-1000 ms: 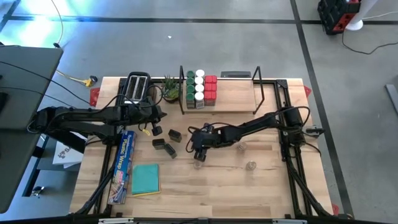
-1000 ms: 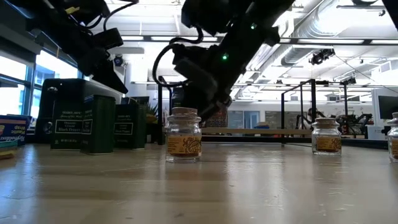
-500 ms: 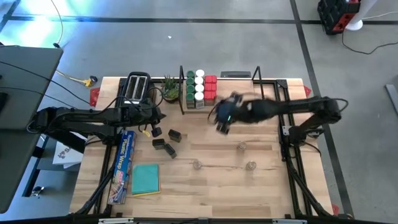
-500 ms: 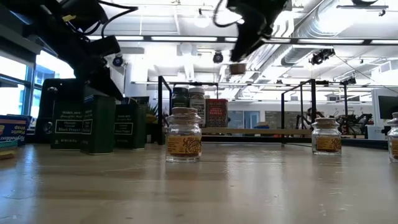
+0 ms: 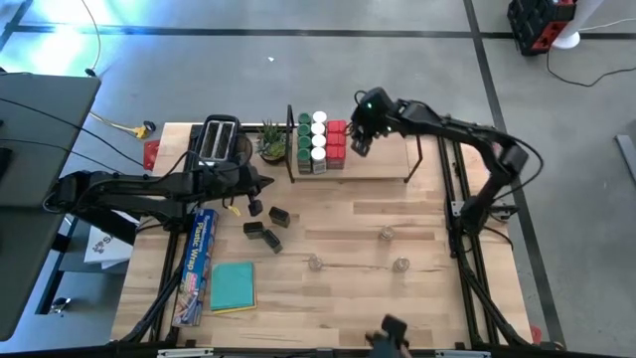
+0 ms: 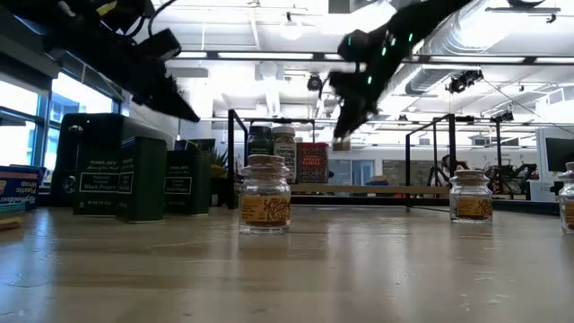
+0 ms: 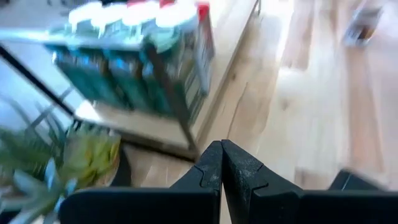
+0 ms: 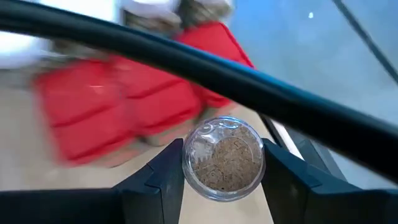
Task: Shelf spices
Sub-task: Put the top left brown seasoning bottle on the shelf, then put the bottom left brown seasoning bottle on the shelf aligned with the other brown seasoning bottle
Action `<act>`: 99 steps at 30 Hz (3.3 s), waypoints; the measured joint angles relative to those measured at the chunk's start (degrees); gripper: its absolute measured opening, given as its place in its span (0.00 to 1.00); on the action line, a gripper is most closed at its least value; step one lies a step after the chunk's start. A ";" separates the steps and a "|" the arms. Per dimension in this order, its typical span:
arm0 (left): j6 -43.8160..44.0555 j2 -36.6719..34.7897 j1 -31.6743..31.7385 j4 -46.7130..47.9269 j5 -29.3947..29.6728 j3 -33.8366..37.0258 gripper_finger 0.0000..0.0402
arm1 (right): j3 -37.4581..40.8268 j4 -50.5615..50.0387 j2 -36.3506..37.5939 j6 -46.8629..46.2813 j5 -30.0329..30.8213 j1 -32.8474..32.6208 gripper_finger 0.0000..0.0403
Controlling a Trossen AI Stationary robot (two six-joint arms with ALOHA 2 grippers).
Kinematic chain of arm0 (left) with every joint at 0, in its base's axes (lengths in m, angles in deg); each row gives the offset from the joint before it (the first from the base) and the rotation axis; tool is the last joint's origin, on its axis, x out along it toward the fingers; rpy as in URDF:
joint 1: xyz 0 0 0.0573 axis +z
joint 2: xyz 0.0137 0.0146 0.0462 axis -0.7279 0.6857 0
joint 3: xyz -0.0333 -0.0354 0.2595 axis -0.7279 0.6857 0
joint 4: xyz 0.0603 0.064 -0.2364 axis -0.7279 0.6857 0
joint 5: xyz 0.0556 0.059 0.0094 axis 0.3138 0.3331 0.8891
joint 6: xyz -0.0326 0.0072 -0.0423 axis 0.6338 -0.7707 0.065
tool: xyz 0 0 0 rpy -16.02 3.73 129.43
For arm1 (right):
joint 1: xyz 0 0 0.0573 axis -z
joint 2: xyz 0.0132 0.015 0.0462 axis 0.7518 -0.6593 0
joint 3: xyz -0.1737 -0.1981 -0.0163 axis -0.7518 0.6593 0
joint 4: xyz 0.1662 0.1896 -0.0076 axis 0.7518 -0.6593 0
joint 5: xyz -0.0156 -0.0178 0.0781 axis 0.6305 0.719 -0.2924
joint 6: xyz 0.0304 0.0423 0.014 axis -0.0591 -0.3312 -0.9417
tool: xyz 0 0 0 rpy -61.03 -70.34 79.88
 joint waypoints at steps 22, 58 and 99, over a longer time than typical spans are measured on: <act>-0.98 0.00 -8.92 -12.94 -1.17 0.00 0.00 | 0.04 6.92 -11.42 5.77 -13.24 7.86 0.46; -1.65 0.00 -9.67 -13.12 1.97 0.00 0.00 | 0.04 8.13 -10.10 5.18 -10.64 8.19 0.71; 1.60 -0.02 -11.44 -12.90 0.01 -0.02 0.00 | 0.09 15.90 -14.01 -1.71 -17.20 -44.91 0.72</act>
